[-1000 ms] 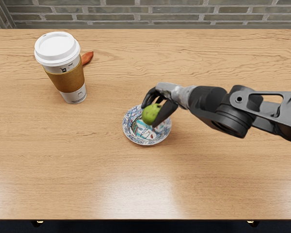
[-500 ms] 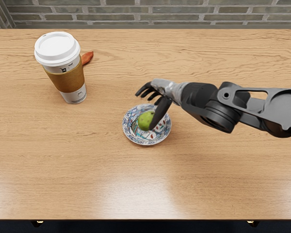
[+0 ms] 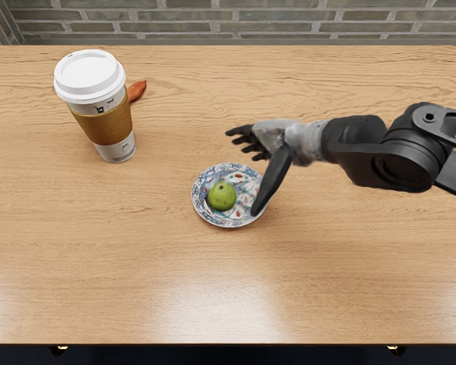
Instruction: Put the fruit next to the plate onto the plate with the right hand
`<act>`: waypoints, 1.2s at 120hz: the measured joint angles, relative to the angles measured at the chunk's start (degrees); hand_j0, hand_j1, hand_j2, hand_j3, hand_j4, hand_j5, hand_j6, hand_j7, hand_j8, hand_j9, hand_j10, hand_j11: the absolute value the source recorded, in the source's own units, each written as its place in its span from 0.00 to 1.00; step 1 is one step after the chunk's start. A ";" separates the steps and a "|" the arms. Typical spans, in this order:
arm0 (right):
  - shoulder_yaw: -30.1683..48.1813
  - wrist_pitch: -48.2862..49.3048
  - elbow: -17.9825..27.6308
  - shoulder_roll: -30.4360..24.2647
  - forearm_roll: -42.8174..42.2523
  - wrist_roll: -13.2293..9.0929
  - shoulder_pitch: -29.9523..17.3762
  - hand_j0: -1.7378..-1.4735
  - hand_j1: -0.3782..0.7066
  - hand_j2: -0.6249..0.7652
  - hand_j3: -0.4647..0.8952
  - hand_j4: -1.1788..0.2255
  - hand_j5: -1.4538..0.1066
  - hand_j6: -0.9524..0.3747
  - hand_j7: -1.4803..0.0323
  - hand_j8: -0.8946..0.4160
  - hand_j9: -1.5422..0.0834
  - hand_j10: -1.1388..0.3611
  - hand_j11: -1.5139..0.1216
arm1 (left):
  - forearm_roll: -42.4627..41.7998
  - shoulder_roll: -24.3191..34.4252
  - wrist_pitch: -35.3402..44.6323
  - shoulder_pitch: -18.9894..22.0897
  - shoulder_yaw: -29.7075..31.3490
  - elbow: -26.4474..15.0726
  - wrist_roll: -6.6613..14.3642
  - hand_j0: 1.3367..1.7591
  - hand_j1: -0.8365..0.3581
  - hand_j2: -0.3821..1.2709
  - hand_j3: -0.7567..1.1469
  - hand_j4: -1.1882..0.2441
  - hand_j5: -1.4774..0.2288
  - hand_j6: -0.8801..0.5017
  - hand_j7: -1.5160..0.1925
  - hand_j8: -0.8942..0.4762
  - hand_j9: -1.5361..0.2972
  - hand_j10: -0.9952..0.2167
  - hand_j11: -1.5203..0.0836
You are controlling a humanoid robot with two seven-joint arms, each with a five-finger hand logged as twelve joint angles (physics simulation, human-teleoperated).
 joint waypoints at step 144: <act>12.06 36.17 -5.02 -32.66 41.32 0.00 -15.75 0.30 0.03 0.45 0.34 0.84 0.93 0.72 0.98 0.68 0.95 0.76 0.93 | 0.01 0.00 0.01 -0.09 -0.09 0.03 -0.01 0.76 0.98 0.23 0.40 0.82 0.86 0.63 0.88 0.65 0.83 0.81 0.94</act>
